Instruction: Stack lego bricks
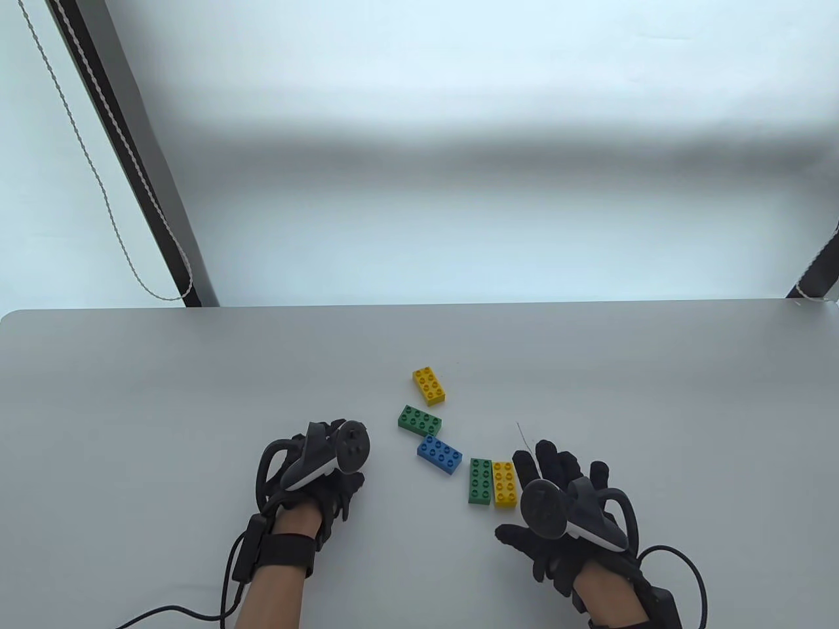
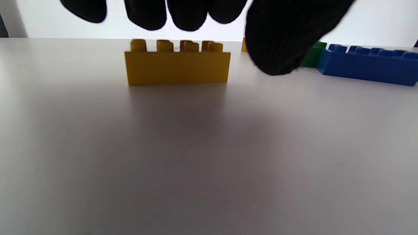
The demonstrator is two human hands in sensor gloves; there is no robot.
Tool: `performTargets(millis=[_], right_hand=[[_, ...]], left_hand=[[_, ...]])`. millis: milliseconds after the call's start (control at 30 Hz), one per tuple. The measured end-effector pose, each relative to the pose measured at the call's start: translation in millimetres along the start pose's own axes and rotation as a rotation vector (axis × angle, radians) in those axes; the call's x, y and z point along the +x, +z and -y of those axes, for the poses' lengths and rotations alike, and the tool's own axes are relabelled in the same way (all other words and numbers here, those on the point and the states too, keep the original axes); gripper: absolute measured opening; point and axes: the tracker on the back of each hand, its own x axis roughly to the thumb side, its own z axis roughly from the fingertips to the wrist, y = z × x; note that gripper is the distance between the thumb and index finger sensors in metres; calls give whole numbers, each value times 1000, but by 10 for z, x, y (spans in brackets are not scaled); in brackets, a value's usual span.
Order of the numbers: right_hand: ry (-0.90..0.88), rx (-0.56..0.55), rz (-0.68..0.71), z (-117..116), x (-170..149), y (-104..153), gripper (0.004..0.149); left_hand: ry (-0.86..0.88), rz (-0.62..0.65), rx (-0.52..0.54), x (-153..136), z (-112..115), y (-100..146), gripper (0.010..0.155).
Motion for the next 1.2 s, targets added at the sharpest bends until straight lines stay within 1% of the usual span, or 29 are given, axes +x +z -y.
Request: performTargets(millis=[167,300,667,833,1067,1200], right_hand=[[-6,8,-1,4,-13,0,104],[-8,11,1,7,-18,-4,103],[-10,24,1,3,-20,-13,103],[-10,32,-2,0,-22,-15,103],[-8,34,-6,0,-22,-15,103],[-3,38,-5,-6,-9,-17,103]], left_hand=[[-23,-38,-24,-21,82,-90,74],[-25,-47,-24,-26,121,-119,70],[-61,-48,5,-2,96,-131,63],[-74,-38,9,11,73,-127,63],[-109,-5,34,31,-18,-12,65],[-121,35,58,74,-79,136,65]])
